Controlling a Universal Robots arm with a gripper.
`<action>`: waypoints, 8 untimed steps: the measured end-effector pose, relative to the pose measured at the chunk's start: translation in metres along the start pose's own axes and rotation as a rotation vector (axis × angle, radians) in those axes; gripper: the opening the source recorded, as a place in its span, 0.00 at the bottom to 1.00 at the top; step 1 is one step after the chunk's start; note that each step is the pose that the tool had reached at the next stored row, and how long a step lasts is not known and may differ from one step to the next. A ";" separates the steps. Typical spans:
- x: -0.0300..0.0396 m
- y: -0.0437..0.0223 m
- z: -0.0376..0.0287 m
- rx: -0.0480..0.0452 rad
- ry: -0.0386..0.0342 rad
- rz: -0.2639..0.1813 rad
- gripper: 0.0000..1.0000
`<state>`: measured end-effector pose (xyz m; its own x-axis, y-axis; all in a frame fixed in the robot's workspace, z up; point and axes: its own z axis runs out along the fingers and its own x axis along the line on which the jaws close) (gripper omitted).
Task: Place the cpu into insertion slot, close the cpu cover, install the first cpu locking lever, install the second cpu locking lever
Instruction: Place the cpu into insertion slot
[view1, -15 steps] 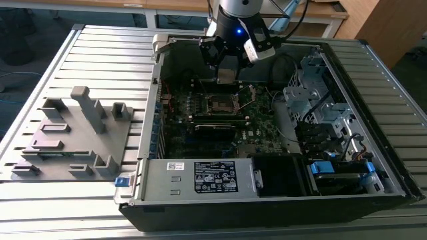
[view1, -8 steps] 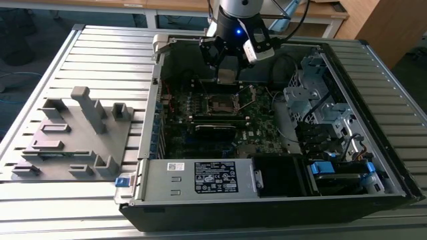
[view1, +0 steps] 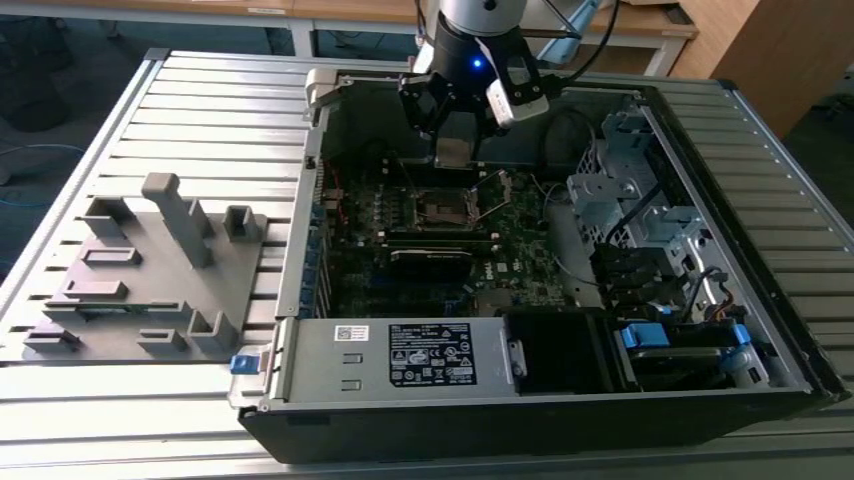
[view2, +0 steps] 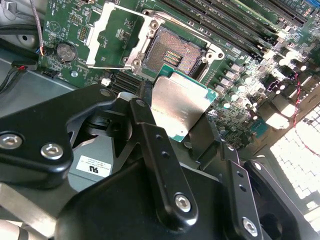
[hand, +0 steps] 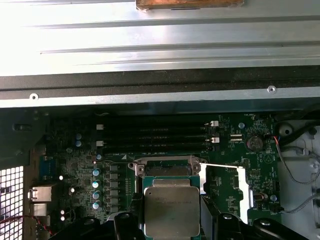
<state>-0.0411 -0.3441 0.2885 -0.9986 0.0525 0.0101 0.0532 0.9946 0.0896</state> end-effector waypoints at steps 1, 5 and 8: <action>0.0000 0.0000 0.0000 0.0000 0.0000 0.000 0.54; 0.0000 0.0000 0.0001 0.0000 -0.0006 0.007 0.54; 0.0000 0.0000 0.0001 -0.0001 -0.0009 0.010 0.54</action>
<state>-0.0411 -0.3440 0.2884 -0.9980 0.0627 0.0101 0.0634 0.9940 0.0896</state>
